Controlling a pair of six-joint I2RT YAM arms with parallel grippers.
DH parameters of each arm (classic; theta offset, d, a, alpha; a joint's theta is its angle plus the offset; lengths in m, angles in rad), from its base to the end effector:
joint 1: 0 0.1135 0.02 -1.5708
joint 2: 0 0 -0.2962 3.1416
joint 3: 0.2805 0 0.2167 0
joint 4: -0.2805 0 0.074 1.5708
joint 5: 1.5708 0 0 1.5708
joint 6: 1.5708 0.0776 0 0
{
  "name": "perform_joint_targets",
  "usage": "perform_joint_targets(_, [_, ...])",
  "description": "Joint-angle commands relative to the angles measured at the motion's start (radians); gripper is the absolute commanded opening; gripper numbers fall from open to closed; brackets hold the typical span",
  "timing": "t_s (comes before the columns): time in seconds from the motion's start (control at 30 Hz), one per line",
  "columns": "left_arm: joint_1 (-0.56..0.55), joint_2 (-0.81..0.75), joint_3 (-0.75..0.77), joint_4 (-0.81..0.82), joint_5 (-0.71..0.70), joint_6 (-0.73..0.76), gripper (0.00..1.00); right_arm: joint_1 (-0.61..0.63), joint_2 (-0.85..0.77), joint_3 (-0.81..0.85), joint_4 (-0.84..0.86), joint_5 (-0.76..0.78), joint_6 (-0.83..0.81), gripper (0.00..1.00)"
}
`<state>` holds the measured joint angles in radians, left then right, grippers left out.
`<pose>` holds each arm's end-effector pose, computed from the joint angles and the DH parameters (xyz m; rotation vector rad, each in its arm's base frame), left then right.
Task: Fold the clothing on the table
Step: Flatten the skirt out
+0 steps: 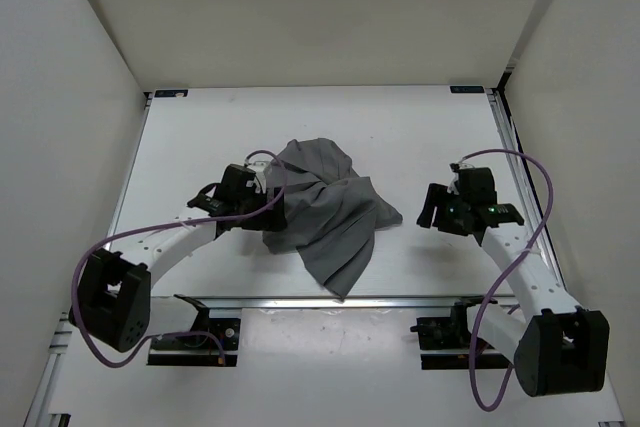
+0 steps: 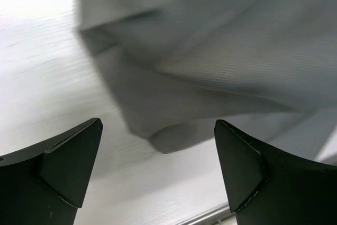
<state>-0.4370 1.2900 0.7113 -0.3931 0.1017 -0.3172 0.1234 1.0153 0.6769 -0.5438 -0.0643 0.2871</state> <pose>0.2053 -0.1046 0.2096 0.1957 2.5829 -0.4171 0.1744 0.0267 0.2357 0.1734 2.4619 0.2581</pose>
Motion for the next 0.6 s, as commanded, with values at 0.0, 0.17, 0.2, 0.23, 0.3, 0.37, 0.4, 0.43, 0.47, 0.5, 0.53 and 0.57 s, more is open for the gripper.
perform_joint_targets(0.0, [-0.034, -0.049, 0.054, 0.042, 0.101, 0.056, 0.98, 0.028, 0.035, 0.024, 0.044, -0.023, 0.029, 0.7])
perform_joint_targets(0.17, [0.018, 0.031, 0.109, 0.031, 0.096, 0.047, 0.42, 0.018, 0.115, 0.032, 0.123, -0.127, 0.069, 0.69])
perform_joint_targets(0.2, [0.036, 0.037, 0.111, 0.033, 0.092, 0.04, 0.07, 0.028, 0.143, 0.038, 0.137, -0.124, 0.078, 0.69])
perform_joint_targets(0.23, [0.041, 0.034, 0.103, 0.037, 0.075, 0.037, 0.0, 0.031, 0.161, 0.05, 0.143, -0.12, 0.087, 0.69])
perform_joint_targets(0.3, [0.053, 0.011, 0.077, 0.071, 0.05, 0.023, 0.0, 0.041, 0.216, 0.078, 0.153, -0.132, 0.115, 0.68])
perform_joint_targets(0.37, [0.06, -0.014, 0.054, 0.094, 0.042, 0.004, 0.0, 0.048, 0.246, 0.075, 0.189, -0.137, 0.142, 0.68])
perform_joint_targets(0.4, [0.067, -0.029, 0.051, 0.096, 0.029, 0.004, 0.0, 0.056, 0.261, 0.07, 0.218, -0.126, 0.17, 0.68])
perform_joint_targets(0.43, [0.081, -0.049, 0.045, 0.091, 0.032, 0.006, 0.0, 0.065, 0.269, 0.064, 0.228, -0.126, 0.179, 0.68])
perform_joint_targets(0.47, [0.095, -0.05, 0.039, 0.092, 0.036, 0.021, 0.0, 0.058, 0.282, 0.053, 0.26, -0.134, 0.21, 0.68])
perform_joint_targets(0.5, [0.09, -0.051, 0.045, 0.085, 0.035, 0.029, 0.01, 0.055, 0.292, 0.041, 0.298, -0.147, 0.242, 0.68])
perform_joint_targets(0.53, [0.09, -0.055, 0.043, 0.074, 0.033, 0.035, 0.09, 0.059, 0.304, 0.026, 0.323, -0.158, 0.251, 0.69])
perform_joint_targets(0.57, [0.095, -0.058, 0.045, 0.073, 0.02, 0.044, 0.17, 0.061, 0.313, 0.018, 0.367, -0.17, 0.279, 0.68])
